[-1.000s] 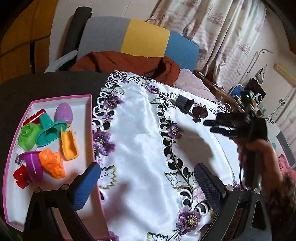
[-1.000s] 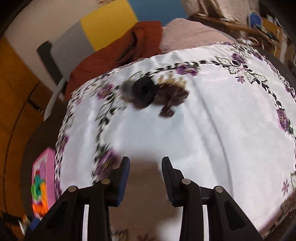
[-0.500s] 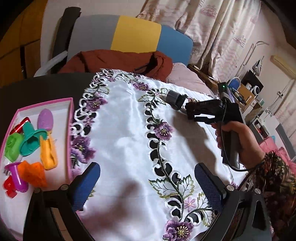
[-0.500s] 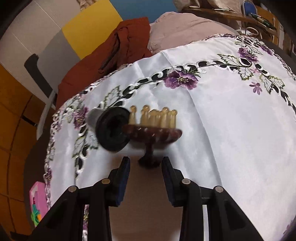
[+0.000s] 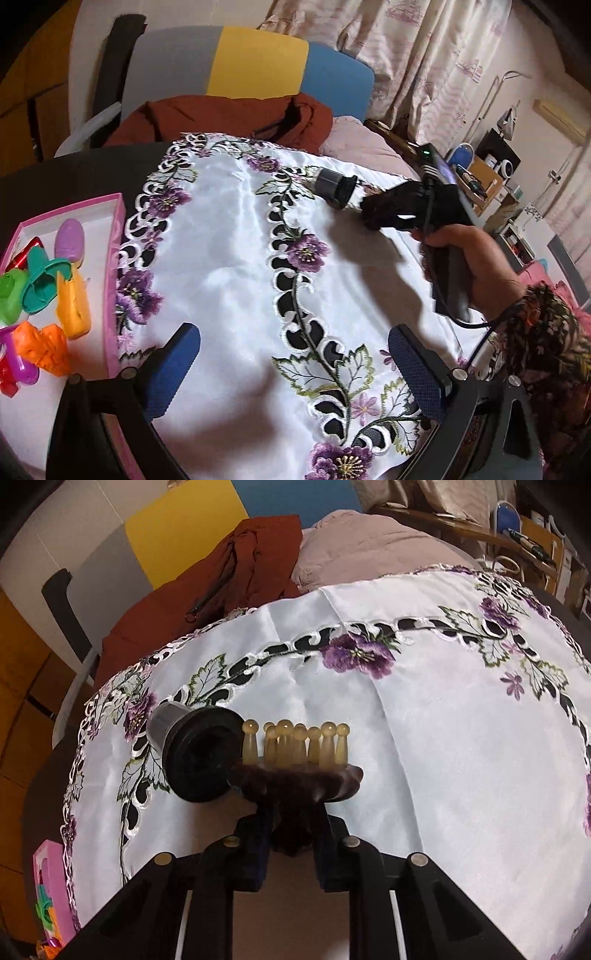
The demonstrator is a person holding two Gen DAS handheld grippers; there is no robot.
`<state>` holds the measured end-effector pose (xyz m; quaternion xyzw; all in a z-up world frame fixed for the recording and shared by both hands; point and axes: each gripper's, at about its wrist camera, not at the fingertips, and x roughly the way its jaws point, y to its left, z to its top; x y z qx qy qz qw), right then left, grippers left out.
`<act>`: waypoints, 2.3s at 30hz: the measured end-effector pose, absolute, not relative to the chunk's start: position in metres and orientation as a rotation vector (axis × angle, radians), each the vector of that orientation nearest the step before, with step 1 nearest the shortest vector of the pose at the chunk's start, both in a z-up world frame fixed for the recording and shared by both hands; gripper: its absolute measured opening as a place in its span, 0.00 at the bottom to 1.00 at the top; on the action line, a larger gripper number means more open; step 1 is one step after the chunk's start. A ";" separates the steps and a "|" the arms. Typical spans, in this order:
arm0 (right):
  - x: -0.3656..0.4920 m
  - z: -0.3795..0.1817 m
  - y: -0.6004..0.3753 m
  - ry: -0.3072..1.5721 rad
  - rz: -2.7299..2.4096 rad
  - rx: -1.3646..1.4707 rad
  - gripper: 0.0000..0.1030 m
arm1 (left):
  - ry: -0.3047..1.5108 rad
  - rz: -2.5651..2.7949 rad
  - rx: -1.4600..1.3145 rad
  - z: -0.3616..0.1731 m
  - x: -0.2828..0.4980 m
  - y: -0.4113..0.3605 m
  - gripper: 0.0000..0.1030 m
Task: Organize rigid objects
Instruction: 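Grasp the black cylindrical cup with the left tool while the right tool holds the peg holder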
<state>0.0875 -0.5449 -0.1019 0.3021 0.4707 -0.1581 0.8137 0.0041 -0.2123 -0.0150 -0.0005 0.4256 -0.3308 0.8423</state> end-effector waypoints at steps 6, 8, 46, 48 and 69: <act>0.060 -0.090 -0.562 0.956 -0.323 0.799 0.13 | 0.907 -0.678 -0.016 -0.015 0.007 -0.210 1.00; 0.051 -0.084 -0.569 0.935 -0.337 0.820 0.13 | 0.907 -0.685 -0.015 -0.014 0.005 -0.211 1.00; 0.029 -0.111 -0.591 1.040 -0.461 0.925 0.13 | 0.892 -0.717 0.335 -0.053 0.171 -0.462 1.00; 0.029 -0.111 -0.590 1.041 -0.461 0.923 0.13 | 0.895 -0.733 0.333 -0.058 0.176 -0.466 1.00; 0.033 -0.112 -0.590 1.044 -0.475 0.895 0.13 | 0.901 -0.778 0.294 -0.065 0.170 -0.460 0.62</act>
